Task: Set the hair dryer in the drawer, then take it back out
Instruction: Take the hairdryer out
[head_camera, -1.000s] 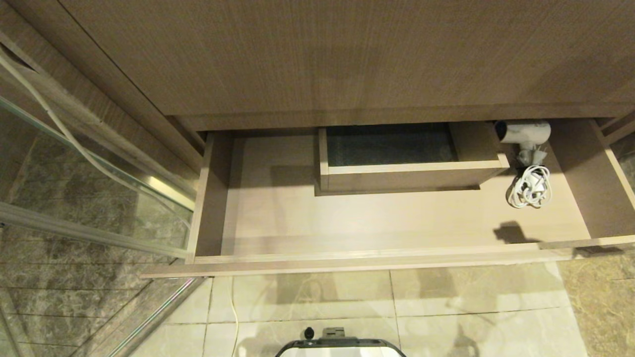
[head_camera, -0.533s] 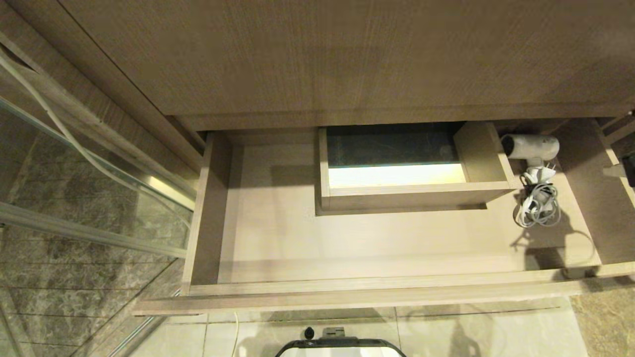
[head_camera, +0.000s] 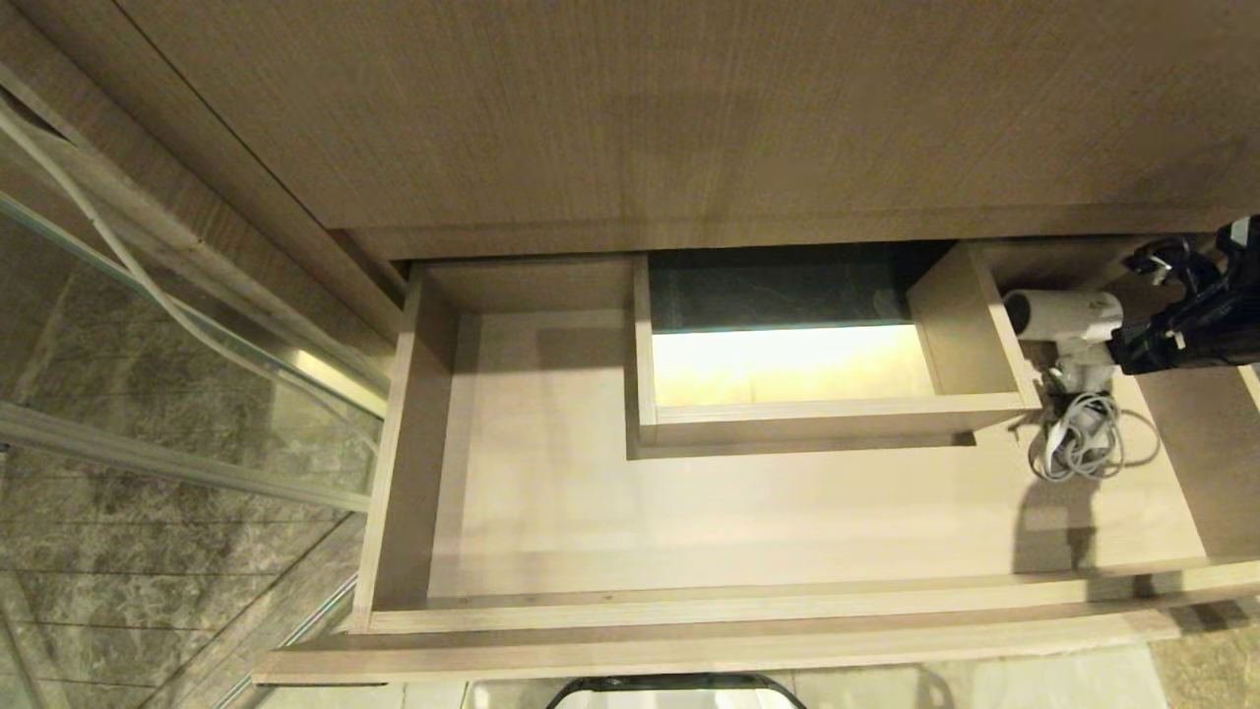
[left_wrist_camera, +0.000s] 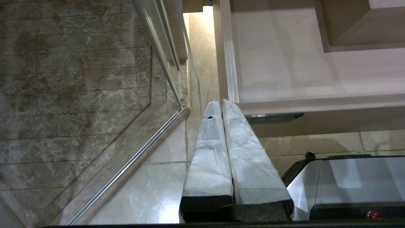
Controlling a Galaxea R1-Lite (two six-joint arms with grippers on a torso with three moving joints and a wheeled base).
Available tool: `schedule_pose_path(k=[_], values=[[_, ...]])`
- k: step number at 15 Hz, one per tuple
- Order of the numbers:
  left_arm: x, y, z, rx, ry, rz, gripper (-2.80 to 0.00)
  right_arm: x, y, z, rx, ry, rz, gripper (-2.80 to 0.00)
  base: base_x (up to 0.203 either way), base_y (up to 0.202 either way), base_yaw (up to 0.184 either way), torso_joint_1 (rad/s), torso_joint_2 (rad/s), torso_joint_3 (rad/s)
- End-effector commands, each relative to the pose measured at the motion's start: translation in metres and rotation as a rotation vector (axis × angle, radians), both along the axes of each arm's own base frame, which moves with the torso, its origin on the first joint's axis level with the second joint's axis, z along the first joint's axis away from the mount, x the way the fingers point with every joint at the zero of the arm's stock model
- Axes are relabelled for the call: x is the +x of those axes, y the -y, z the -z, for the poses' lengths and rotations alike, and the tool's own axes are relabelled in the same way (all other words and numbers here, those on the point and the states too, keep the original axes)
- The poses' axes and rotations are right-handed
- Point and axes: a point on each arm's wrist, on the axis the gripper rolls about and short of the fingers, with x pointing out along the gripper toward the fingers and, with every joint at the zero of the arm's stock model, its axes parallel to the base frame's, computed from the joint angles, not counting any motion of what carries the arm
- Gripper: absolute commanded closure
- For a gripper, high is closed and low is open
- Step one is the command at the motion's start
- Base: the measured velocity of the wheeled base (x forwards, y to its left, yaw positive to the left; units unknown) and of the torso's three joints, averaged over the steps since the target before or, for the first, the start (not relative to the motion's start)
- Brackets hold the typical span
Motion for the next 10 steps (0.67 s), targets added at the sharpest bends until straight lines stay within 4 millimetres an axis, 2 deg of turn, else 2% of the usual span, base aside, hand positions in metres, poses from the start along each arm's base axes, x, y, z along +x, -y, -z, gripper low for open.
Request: schedule_pose_path(k=[1, 4, 9, 10], values=[[0.0, 0.0, 0.0, 0.0, -0.001, 0.0, 0.0, 0.028, 0.009, 0.044, 0.032, -0.057, -0.006, -2.8, 0.0, 0.0, 0.0, 0.0, 0.0, 0.0], [0.0, 0.0, 0.0, 0.0, 0.0, 0.0, 0.0, 0.042, 0.015, 0.074, 0.054, -0.091, -0.005, -2.8, 0.0, 0.0, 0.0, 0.0, 0.0, 0.0], [0.0, 0.0, 0.0, 0.0, -0.001, 0.001, 0.0, 0.062, 0.025, 0.094, 0.056, -0.047, 0.006, -2.8, 0.0, 0.0, 0.0, 0.0, 0.0, 0.0], [0.0, 0.0, 0.0, 0.0, 0.0, 0.001, 0.0, 0.064, 0.026, 0.09, 0.064, -0.006, 0.013, 0.0, 0.0, 0.0, 0.0, 0.0, 0.0, 0.0]])
